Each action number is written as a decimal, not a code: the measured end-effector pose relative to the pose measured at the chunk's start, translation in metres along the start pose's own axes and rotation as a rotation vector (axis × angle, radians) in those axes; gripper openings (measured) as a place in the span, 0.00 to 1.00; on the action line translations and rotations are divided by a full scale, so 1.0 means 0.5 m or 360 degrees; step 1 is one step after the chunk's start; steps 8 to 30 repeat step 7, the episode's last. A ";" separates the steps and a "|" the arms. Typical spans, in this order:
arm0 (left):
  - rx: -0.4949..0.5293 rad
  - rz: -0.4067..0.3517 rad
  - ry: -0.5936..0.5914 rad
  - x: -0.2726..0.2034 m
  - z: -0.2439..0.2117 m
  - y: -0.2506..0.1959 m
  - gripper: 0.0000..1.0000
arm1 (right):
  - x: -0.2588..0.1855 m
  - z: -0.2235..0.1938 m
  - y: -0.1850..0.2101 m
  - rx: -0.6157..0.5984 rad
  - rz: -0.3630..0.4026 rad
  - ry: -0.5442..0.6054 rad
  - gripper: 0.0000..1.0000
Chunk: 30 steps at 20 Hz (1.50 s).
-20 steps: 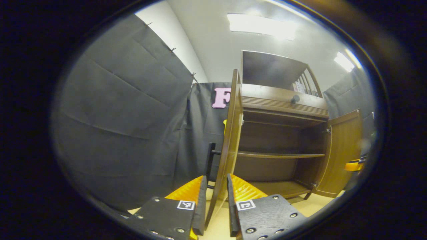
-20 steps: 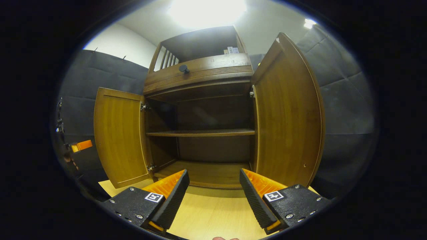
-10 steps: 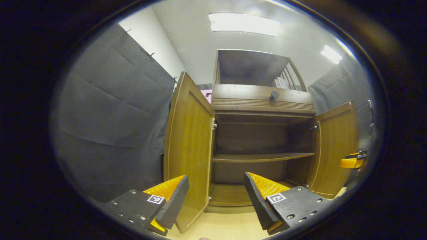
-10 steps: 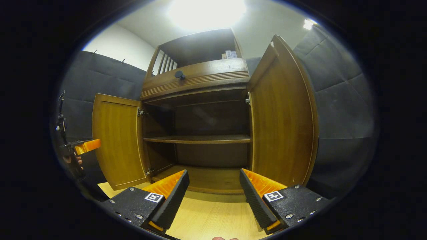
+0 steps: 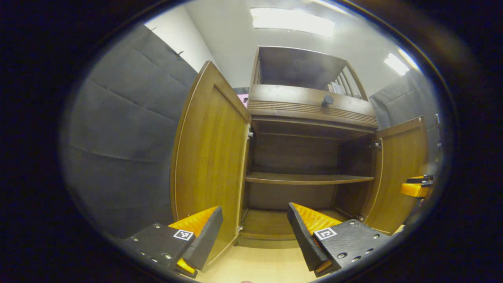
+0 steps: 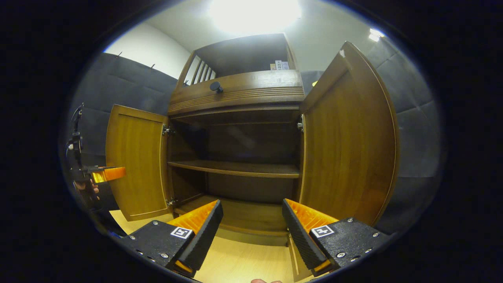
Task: Open the right door of the double-door shoe cabinet with the right hand, and open the left door with the left hand.
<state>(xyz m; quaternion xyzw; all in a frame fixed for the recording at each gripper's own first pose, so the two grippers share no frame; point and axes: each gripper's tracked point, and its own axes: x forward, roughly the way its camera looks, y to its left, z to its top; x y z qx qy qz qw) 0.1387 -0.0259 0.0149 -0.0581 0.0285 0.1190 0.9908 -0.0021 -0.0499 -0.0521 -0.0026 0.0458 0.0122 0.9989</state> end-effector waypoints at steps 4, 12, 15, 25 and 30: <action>0.0034 -0.0051 0.0006 0.008 -0.004 -0.005 0.99 | 0.007 0.003 -0.003 0.0011 -0.0004 -0.0015 0.94; 0.0059 -0.0092 0.0012 0.013 -0.004 -0.009 0.99 | 0.010 0.006 -0.005 0.0030 -0.0030 -0.0022 0.94; 0.0059 -0.0092 0.0012 0.013 -0.004 -0.009 0.99 | 0.010 0.006 -0.005 0.0030 -0.0030 -0.0022 0.94; 0.0059 -0.0092 0.0012 0.013 -0.004 -0.009 0.99 | 0.010 0.006 -0.005 0.0030 -0.0030 -0.0022 0.94; 0.0059 -0.0092 0.0012 0.013 -0.004 -0.009 0.99 | 0.010 0.006 -0.005 0.0030 -0.0030 -0.0022 0.94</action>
